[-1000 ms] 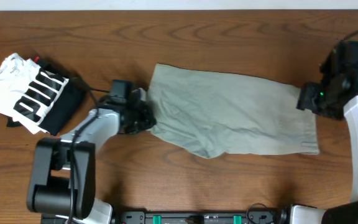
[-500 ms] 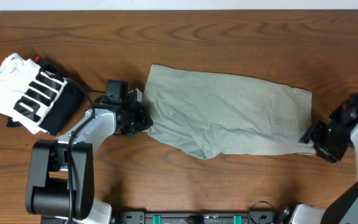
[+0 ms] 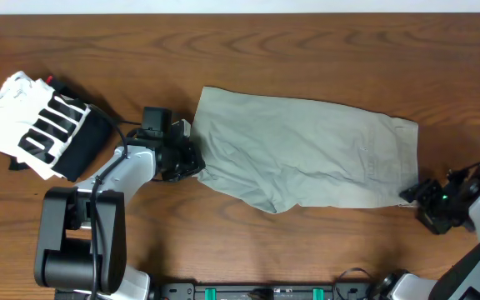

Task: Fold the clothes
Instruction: 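Grasp the left end with the left gripper, pull right end rightward, then stretch the shorts flat between both grippers, right gripper pulling right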

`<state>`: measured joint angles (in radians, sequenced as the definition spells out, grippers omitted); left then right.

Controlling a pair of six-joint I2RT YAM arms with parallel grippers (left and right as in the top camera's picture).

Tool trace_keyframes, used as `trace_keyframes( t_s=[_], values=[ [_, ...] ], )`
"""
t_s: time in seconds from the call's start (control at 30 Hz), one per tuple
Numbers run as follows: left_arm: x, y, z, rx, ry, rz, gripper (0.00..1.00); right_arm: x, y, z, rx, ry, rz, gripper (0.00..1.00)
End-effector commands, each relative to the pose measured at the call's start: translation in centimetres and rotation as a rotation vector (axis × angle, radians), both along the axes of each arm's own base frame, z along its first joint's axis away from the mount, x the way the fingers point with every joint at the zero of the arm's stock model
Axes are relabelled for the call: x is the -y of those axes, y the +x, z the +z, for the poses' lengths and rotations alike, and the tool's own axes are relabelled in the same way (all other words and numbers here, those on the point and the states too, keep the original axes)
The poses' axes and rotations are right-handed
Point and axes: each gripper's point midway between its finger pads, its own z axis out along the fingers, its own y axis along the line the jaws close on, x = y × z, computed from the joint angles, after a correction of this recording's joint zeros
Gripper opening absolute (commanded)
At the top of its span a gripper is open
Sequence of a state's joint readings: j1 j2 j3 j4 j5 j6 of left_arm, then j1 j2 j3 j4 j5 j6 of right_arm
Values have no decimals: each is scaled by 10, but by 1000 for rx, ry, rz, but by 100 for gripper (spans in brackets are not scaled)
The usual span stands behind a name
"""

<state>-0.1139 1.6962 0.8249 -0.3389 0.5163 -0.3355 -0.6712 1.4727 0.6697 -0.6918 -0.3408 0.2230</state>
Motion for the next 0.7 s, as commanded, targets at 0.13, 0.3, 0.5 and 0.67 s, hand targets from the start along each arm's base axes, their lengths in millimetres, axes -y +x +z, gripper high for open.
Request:
trace_keyframes(
  t_s=[0.13,0.3,0.5,0.67],
  values=[
    [-2,-1,3,15,15,-16,6,-9,7,-15,99,23,0,67],
    [-2,-1,3,15,15,-16,6,-1,17,-20,169,-30,-4,65],
    [-2,-1,3,15,15,-15,6,1,22,-19,195,-39,-1,57],
    [-2,-1,3,15,15,-16,6,-7,22,-20,201,-12,15,55]
  ],
)
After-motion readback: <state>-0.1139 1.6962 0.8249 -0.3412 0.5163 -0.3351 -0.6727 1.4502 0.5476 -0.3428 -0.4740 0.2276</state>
